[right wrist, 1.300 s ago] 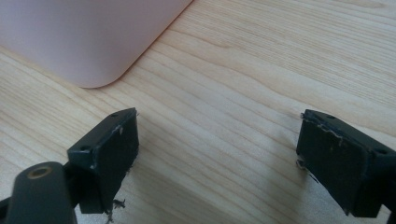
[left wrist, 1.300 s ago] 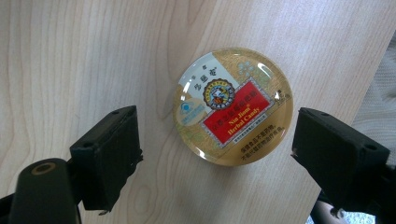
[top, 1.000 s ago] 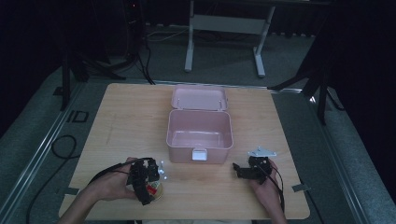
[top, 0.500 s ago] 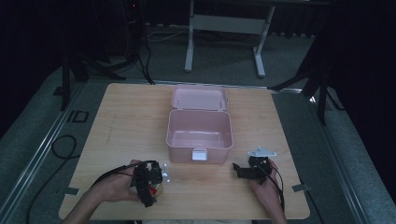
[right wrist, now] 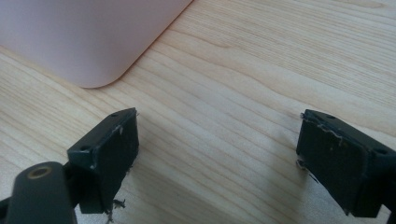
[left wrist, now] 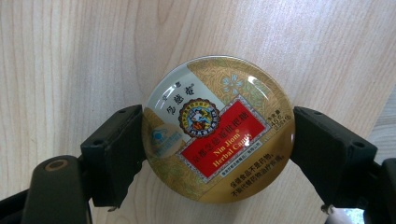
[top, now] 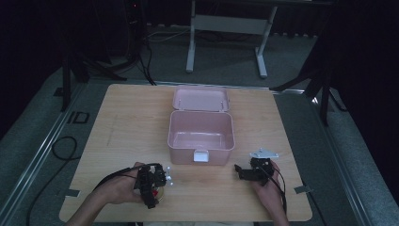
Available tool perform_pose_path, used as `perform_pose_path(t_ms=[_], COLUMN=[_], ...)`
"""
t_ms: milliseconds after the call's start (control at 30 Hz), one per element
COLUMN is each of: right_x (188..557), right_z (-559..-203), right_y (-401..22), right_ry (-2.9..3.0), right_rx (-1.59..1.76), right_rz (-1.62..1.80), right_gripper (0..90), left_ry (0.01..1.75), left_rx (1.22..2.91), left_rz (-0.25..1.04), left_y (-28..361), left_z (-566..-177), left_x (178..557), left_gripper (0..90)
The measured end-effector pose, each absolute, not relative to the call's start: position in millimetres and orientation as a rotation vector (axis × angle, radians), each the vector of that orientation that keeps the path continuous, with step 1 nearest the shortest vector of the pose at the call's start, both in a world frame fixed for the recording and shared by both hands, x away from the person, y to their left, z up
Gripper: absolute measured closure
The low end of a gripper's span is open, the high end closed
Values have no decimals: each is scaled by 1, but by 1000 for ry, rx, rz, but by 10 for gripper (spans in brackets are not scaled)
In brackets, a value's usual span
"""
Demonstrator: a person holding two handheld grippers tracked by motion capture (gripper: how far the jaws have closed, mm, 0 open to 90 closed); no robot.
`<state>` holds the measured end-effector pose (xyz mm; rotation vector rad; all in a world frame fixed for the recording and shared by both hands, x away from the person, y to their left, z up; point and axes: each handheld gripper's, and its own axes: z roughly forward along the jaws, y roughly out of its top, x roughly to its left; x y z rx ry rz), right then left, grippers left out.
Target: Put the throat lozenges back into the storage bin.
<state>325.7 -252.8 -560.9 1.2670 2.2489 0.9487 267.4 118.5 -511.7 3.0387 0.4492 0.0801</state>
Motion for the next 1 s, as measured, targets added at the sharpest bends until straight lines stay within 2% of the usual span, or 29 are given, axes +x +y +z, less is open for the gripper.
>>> perform_pose_path(t_ms=[1000], right_x=[326], right_z=[-561], right_y=[-253], right_ry=[2249], right_rx=[1267], right_rz=[948], right_gripper=[127], left_ry=[476], left_rx=[2993], left_rz=[134], left_y=[126], left_z=[-482], left_x=[280], left_gripper=[219])
